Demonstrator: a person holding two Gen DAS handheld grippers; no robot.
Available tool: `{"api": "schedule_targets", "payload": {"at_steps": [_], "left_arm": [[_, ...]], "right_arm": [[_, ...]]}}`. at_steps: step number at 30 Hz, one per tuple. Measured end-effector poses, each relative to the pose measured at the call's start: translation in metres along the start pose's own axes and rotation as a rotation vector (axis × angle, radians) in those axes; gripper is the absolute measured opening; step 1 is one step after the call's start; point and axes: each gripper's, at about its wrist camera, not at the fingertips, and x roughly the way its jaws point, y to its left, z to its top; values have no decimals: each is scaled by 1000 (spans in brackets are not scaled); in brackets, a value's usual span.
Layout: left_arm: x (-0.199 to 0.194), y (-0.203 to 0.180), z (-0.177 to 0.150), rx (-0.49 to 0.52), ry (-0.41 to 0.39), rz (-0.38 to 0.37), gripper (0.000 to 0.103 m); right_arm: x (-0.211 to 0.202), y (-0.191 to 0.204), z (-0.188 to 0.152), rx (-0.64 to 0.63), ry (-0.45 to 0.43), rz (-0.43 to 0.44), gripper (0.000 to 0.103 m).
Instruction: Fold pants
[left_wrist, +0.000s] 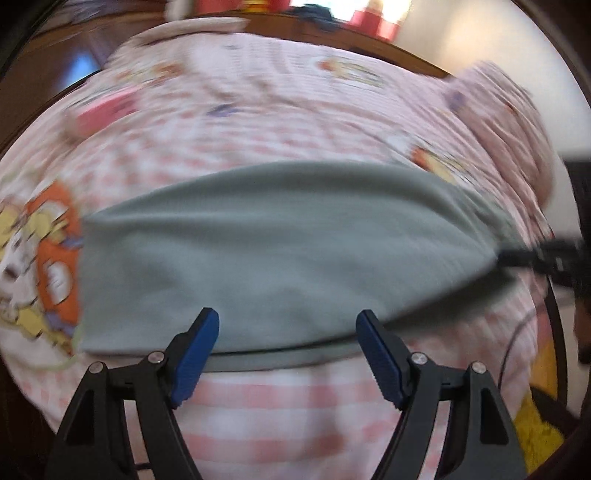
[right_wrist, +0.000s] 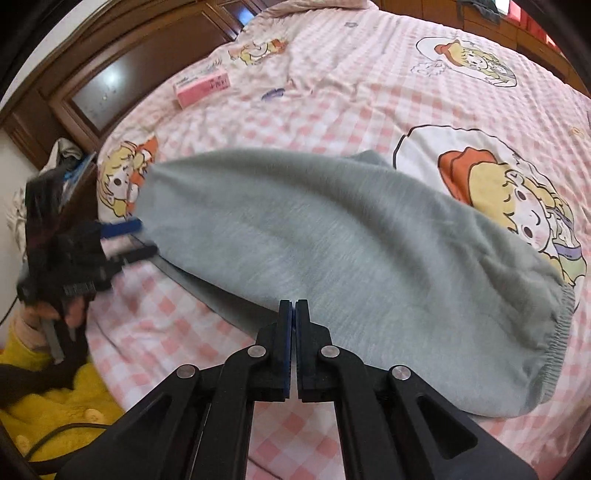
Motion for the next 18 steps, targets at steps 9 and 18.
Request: {"api": "schedule_targets", "payload": {"at_steps": [9, 18], "left_arm": [[26, -64, -7, 205, 11, 26, 77], [10, -33, -7, 148, 16, -26, 8]], "right_arm": [[-2, -1, -2, -6, 2, 12, 2], [14, 0, -17, -8, 73, 55, 2]]}}
